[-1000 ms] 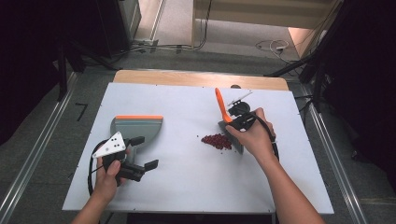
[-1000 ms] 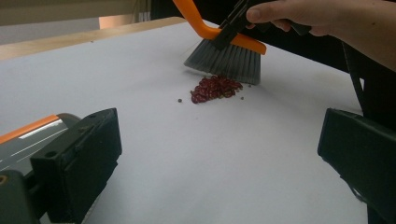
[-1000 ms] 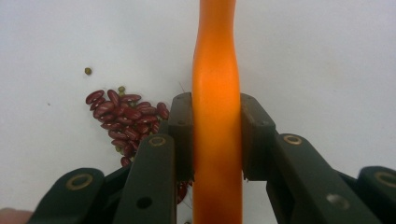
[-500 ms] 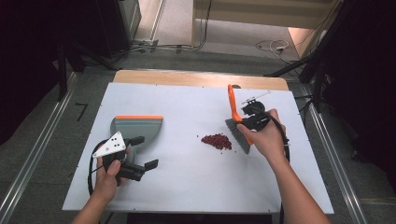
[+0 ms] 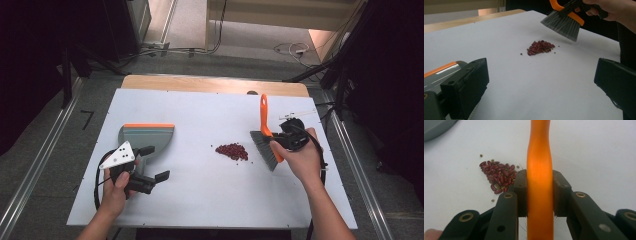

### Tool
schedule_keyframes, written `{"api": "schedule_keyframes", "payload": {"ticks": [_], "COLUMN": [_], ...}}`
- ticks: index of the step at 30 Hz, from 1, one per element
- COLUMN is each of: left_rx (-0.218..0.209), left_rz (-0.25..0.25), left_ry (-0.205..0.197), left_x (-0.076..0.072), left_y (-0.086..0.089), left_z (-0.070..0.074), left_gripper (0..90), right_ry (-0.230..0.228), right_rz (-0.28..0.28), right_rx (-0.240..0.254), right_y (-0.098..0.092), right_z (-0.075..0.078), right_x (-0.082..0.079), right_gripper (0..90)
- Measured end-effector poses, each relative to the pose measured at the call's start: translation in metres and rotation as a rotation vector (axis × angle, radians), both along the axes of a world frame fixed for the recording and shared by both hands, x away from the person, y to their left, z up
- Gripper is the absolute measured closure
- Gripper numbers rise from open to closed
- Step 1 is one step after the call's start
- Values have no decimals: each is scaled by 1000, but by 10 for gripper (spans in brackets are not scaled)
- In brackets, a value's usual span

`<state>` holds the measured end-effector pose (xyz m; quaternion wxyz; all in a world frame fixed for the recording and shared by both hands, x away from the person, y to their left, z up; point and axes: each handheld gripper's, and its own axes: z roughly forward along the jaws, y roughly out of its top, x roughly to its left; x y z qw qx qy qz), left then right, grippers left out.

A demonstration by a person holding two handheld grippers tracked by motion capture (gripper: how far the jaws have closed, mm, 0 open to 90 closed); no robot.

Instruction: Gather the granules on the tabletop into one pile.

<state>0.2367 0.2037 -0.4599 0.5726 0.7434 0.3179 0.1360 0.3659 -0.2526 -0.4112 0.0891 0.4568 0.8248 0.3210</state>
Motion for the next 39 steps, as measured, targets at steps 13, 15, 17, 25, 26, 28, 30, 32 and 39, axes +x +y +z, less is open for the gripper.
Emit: {"api": "schedule_keyframes", "payload": {"ticks": [13,15,17,25,26,28,30,32,39], "left_rx": [-2,4,6,6,7,3,3,-2,-3], "left_rz": [11,9,10,33,37,44,50,60,72], "left_ry": [-9,-13,-20,-42,-45,-46,-45,-44,-44], "left_x": [0,0,0,0,0,0,0,0,0], "left_y": [2,3,4,8,9,10,11,12,15], "left_z": [1,1,1,2,2,2,2,2,2], "left_gripper": [3,3,3,3,2,2,3,3,3], "right_ry": [-52,-59,-69,-85,-83,-85,-84,-84,-77], "right_rz": [-6,-1,1,2,-1,2,-2,-11,-13], "right_rx": [102,131,145,196,203,209,218,223,234], "right_y": [-37,-43,-49,-71,-73,-77,-81,-86,-91], "right_z": [-11,-13,-14,-22,-22,-23,-23,-24,-27], "right_x": [-18,-21,-24,-36,-38,-39,-39,-39,-38], "right_gripper": [689,689,689,689,689,689,689,689,689]}}
